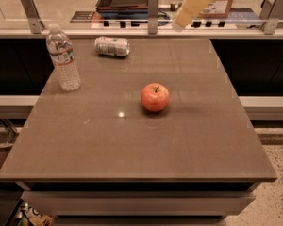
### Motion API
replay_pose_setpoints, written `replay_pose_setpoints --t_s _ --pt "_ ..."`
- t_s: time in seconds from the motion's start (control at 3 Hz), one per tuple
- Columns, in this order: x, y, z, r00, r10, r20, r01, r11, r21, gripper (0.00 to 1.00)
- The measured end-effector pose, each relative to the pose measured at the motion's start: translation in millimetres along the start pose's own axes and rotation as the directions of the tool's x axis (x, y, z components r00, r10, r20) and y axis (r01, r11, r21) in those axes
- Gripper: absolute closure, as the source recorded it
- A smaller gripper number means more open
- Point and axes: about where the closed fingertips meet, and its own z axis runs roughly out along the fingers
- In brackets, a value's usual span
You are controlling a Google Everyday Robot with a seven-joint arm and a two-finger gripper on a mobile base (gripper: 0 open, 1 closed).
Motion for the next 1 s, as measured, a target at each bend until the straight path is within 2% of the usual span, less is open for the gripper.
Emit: replay_pose_setpoints --t_s 0.33,0.67,1.0 --pt "-9 -13 18 0.998 0.040 0.055 -0.041 0.9991 0.013 0.00" --pt "-24 -17 38 0.996 0.027 0.084 -0.026 0.9996 -0.010 0.00" --pt "-39 -13 58 0.997 -0.007 0.076 0.010 0.9990 -0.043 0.00"
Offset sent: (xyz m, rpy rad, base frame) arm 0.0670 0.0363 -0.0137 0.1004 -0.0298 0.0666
